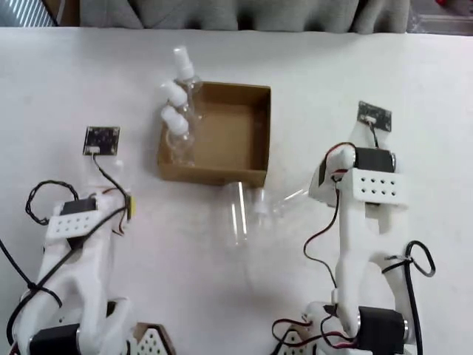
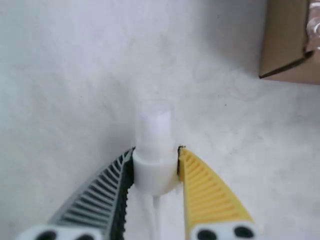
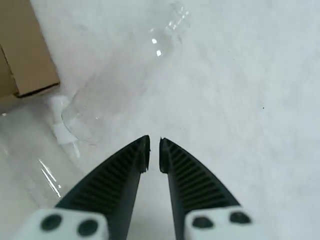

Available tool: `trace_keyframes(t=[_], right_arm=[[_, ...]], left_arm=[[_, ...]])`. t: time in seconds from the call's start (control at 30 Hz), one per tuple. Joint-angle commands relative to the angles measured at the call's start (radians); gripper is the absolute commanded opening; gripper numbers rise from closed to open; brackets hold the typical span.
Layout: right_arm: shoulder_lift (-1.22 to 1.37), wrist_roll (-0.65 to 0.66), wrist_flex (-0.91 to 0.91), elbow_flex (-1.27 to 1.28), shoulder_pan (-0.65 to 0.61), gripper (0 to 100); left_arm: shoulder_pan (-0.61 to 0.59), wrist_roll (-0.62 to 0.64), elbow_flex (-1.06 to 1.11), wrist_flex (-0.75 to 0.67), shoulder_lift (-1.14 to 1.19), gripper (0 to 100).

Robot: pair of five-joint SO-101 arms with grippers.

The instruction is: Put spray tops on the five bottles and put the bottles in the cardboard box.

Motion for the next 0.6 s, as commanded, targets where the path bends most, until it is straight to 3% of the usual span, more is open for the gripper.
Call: trace_keyframes(t=[0.0, 0.33, 0.43, 0.57], right_arm=[[-0.013, 0.029, -0.027, 0.017, 0.001, 2.3], [-0.002, 0.02, -0.259, 0.026, -0.035, 2.9], [-0.002, -0.097, -0.272, 0.026, -0.033, 5.1], [-0.002, -0.259, -0.268, 0.018, -0.036, 16.3]], left_arm=[[0.005, -0.012, 0.0, -0.02, -0.039, 2], [0.004, -0.012, 0.002, -0.02, -0.039, 2], [0.004, -0.012, 0.002, -0.02, -0.039, 2], [0.004, -0.012, 0.002, -0.02, -0.039, 2]])
